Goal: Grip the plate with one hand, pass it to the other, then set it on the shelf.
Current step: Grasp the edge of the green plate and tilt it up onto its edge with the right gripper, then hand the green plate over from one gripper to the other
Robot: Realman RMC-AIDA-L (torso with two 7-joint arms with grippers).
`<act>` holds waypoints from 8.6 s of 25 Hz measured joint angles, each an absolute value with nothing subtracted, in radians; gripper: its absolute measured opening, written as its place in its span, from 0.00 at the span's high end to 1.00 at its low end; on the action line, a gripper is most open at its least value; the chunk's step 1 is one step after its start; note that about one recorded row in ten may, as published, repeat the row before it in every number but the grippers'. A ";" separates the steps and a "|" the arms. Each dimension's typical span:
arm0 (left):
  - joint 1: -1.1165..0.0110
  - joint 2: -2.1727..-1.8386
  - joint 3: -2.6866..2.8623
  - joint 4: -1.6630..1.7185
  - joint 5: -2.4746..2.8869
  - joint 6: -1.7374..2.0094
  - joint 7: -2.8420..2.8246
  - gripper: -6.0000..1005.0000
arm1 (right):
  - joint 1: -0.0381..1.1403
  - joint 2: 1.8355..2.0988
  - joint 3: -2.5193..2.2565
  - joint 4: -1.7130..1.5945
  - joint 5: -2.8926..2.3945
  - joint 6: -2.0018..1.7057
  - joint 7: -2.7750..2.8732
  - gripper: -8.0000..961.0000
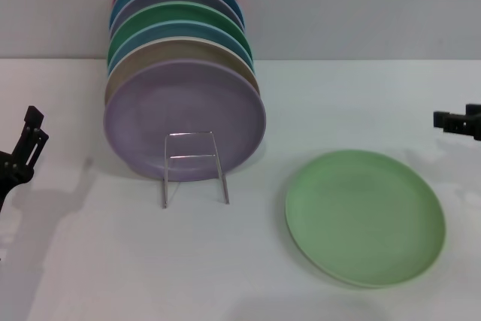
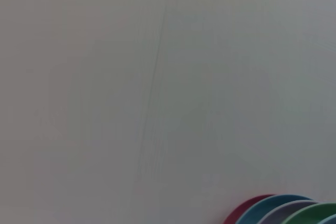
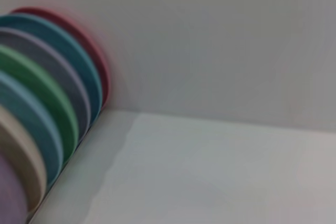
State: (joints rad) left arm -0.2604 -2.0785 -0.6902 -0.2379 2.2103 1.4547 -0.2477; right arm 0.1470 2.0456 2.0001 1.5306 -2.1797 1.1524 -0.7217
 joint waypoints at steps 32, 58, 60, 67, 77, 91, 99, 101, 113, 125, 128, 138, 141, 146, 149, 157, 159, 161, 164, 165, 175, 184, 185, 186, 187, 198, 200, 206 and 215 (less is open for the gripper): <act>-0.265 -2.075 -0.693 -0.245 2.210 1.461 -0.252 0.19 | 0.448 2.058 2.088 1.322 -2.605 1.483 -0.464 0.33; -0.267 -2.072 -0.704 -0.245 2.210 1.465 -0.250 0.20 | 0.489 2.063 2.080 1.197 -2.658 1.432 -0.461 0.34; -0.267 -2.072 -0.705 -0.245 2.210 1.465 -0.250 0.20 | 0.489 2.063 2.079 1.196 -2.660 1.432 -0.461 0.43; -0.267 -2.072 -0.706 -0.242 2.210 1.465 -0.250 0.20 | 0.489 2.063 2.079 1.185 -2.661 1.430 -0.460 0.73; -0.261 -2.072 -0.706 -0.245 2.210 1.465 -0.250 0.20 | 0.484 2.069 2.075 1.188 -2.661 1.428 -0.468 0.83; -0.259 -2.072 -0.706 -0.243 2.210 1.465 -0.250 0.21 | 0.466 2.074 2.074 1.227 -2.660 1.405 -0.498 0.94; -0.258 -2.072 -0.706 -0.239 2.210 1.466 -0.250 0.21 | 0.395 2.079 2.048 1.356 -2.581 1.330 -0.536 0.97; -0.258 -2.072 -0.706 -0.239 2.210 1.466 -0.250 0.21 | 0.368 2.079 2.021 1.402 -2.559 1.293 -0.547 0.97; -0.261 -2.072 -0.706 -0.237 2.210 1.466 -0.250 0.21 | 0.275 2.081 1.959 1.486 -2.501 1.015 -0.607 0.97; -0.267 -2.071 -0.706 -0.236 2.210 1.466 -0.249 0.22 | 0.241 2.082 1.845 1.446 -2.462 0.735 -0.677 0.97; -0.267 -2.071 -0.706 -0.238 2.210 1.466 -0.249 0.22 | 0.229 2.080 1.788 1.428 -2.462 0.626 -0.687 0.97; -0.265 -2.071 -0.706 -0.237 2.210 1.466 -0.251 0.22 | 0.196 2.081 1.681 1.404 -2.465 0.418 -0.729 0.97; -0.265 -2.071 -0.706 -0.237 2.210 1.466 -0.251 0.22 | 0.180 2.081 1.640 1.403 -2.474 0.350 -0.730 0.97; -0.265 -2.071 -0.706 -0.239 2.210 1.466 -0.252 0.22 | 0.157 2.081 1.560 1.381 -2.480 0.197 -0.730 0.97; -0.265 -2.071 -0.706 -0.239 2.210 1.466 -0.253 0.22 | 0.145 2.081 1.520 1.355 -2.482 0.102 -0.730 0.97; -0.265 -2.071 -0.706 -0.237 2.210 1.466 -0.257 0.23 | 0.132 2.082 1.393 1.222 -2.473 -0.200 -0.716 0.97; -0.265 -2.071 -0.706 -0.240 2.210 1.464 -0.256 0.23 | 0.134 2.083 1.356 1.172 -2.472 -0.297 -0.697 0.97; -0.265 -2.071 -0.706 -0.242 2.210 1.463 -0.254 0.23 | 0.137 2.083 1.319 1.124 -2.471 -0.393 -0.664 0.97; -0.265 -2.072 -0.705 -0.243 2.210 1.464 -0.253 0.23 | 0.142 2.082 1.264 1.053 -2.471 -0.525 -0.606 0.97; -0.265 -2.072 -0.705 -0.243 2.210 1.464 -0.253 0.23 | 0.143 2.082 1.250 1.030 -2.471 -0.564 -0.589 0.97; -0.250 -2.075 -0.649 -0.247 2.224 1.536 -0.259 0.23 | 0.128 2.082 1.107 0.843 -2.471 -0.900 -0.407 0.97; -0.232 -2.075 -0.457 -0.299 2.225 1.648 -0.250 0.24 | 0.039 2.087 0.906 0.761 -2.471 -1.198 -0.391 0.97; -0.231 -2.075 -0.445 -0.305 2.225 1.648 -0.249 0.24 | 0.028 2.087 0.886 0.758 -2.471 -1.220 -0.392 0.97; -0.231 -2.077 -0.408 -0.319 2.225 1.644 -0.245 0.24 | 0.016 2.088 0.862 0.755 -2.470 -1.242 -0.393 0.97; -0.231 -2.077 -0.401 -0.321 2.224 1.643 -0.242 0.24 | 0.003 2.089 0.839 0.755 -2.466 -1.262 -0.398 0.97; -0.232 -2.077 -0.264 -0.379 2.224 1.605 -0.155 0.24 | 0.012 2.091 0.408 0.733 -2.121 -1.446 -0.537 0.97; -0.233 -2.077 -0.259 -0.379 2.224 1.596 -0.151 0.24 | 0.024 2.092 0.379 0.733 -2.092 -1.455 -0.549 0.97; -0.235 -2.079 -0.246 -0.385 2.224 1.550 -0.128 0.24 | 0.076 2.092 0.243 0.770 -1.942 -1.490 -0.663 0.97; -0.263 -2.079 -0.252 -0.390 2.219 1.457 -0.113 0.25 | 0.106 2.092 0.163 0.871 -1.843 -1.482 -0.868 0.97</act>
State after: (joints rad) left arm -0.2627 -2.0785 -0.2520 -0.3904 2.2194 1.4568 -0.1129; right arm 0.1057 2.0924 0.1630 0.8713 -1.8428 -1.4822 -0.8684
